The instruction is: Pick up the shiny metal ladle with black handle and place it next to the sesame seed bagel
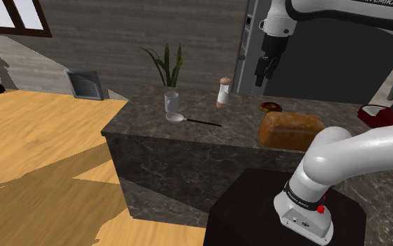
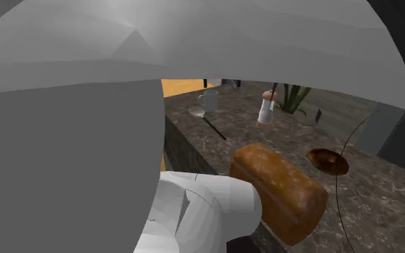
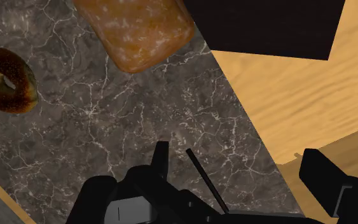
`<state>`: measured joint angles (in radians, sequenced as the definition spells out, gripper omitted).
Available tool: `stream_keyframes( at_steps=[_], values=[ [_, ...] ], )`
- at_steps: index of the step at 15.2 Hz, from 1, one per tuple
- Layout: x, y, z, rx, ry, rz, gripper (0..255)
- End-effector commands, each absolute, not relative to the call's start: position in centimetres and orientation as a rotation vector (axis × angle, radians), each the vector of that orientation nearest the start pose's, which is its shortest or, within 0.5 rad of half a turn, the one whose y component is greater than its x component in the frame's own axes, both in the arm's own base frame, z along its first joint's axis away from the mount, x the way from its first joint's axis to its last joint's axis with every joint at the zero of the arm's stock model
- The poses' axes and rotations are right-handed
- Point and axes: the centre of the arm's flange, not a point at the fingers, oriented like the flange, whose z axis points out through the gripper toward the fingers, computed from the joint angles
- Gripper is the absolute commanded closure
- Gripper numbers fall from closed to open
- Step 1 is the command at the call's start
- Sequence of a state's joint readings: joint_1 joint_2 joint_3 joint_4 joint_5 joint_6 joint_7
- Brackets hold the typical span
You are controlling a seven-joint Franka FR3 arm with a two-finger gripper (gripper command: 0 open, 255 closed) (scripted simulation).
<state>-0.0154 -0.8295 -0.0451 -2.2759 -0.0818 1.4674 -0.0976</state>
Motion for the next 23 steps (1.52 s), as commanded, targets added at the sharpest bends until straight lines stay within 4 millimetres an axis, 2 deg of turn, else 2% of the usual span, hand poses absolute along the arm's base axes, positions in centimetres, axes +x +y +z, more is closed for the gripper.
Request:
stream_keyframes(
  at_steps=[1, 12, 23],
  values=[
    [28.3, -3.2, 63.1, -3.19, -0.067, -0.027, 0],
    [39.8, -2.1, 53.9, -3.192, -0.421, 0.029, 0],
    [50.6, 1.2, 44.2, -3.153, -0.777, 0.086, 0]
  ],
)
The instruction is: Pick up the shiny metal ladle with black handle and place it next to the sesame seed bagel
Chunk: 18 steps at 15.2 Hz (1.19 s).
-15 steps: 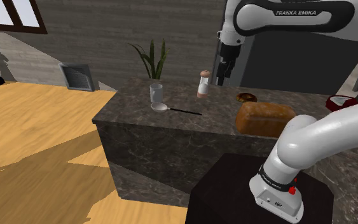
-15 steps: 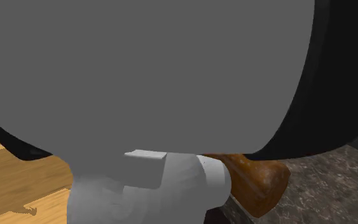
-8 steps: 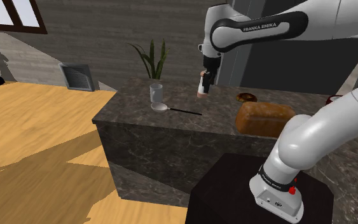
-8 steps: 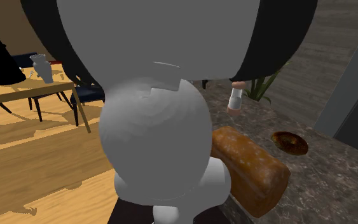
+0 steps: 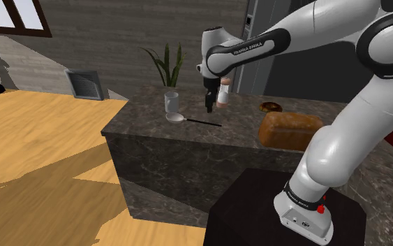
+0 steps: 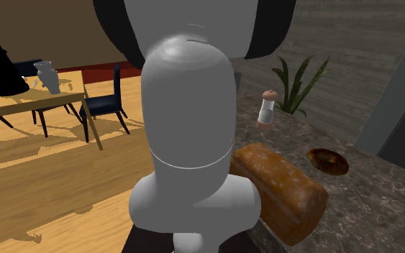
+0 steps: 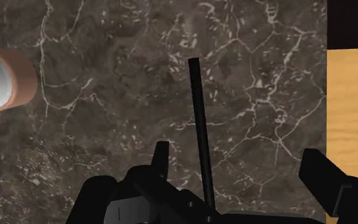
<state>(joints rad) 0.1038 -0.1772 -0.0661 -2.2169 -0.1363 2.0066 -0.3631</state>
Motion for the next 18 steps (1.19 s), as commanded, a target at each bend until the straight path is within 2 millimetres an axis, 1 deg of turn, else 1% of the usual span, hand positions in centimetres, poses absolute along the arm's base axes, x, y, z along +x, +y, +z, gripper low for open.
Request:
stream_keyframes(
  at_steps=[1, 7, 8, 15, 18],
  values=[
    [51.5, 1.6, 43.2, -3.147, -0.809, 0.091, 0],
    [56.7, 4.3, 37.7, -3.106, -1.002, 0.122, 0],
    [57.1, 4.5, 37.3, -3.102, -1.015, 0.124, 0],
    [57.0, 4.0, 33.6, -3.102, -1.015, 0.124, 0],
    [56.9, 3.9, 33.3, -3.102, -1.015, 0.124, 0]
  ],
)
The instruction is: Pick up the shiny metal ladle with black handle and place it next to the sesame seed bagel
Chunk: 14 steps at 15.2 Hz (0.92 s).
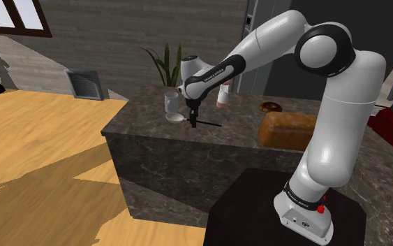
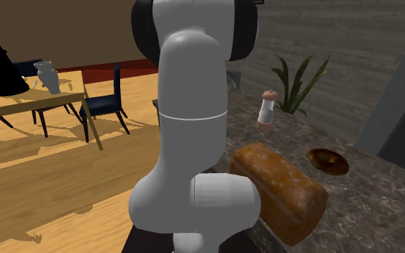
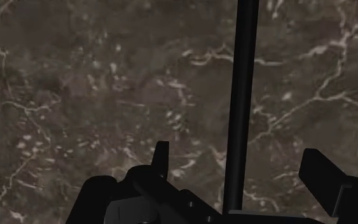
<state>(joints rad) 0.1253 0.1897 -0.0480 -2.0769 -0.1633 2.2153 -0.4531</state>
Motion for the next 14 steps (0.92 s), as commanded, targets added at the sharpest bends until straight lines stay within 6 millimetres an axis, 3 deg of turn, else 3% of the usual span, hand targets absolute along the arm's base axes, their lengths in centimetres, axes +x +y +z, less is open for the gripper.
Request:
stream_keyframes(
  at_steps=[1, 5, 6, 14],
  values=[
    [56.94, 3.94, 33.31, -3.102, -1.015, 0.124, 0],
    [56.94, 3.94, 33.32, -3.102, -1.015, 0.124, 0],
    [56.94, 3.94, 33.32, -3.102, -1.015, 0.124, 255],
    [56.86, 3.86, 33.35, -3.102, -1.015, 0.124, 255]
  ],
)
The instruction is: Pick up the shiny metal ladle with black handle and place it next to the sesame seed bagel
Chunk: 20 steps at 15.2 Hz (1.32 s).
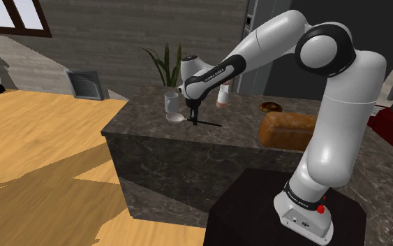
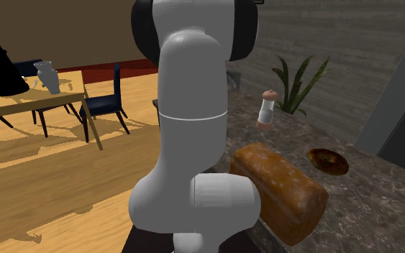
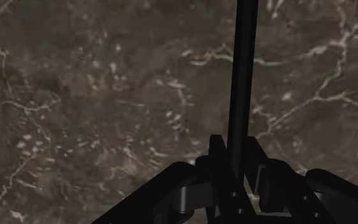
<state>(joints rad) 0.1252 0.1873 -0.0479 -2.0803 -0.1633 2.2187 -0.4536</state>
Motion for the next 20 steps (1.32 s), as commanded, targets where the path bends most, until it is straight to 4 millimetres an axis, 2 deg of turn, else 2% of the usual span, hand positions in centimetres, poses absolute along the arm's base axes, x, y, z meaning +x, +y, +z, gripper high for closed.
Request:
stream_keyframes(
  at_steps=[1, 20],
  values=[
    [56.9, 3.9, 33.3, -3.102, -1.015, 0.124, 255],
    [56.9, 3.9, 43.3, -3.102, -1.015, 0.124, 255]
  ],
)
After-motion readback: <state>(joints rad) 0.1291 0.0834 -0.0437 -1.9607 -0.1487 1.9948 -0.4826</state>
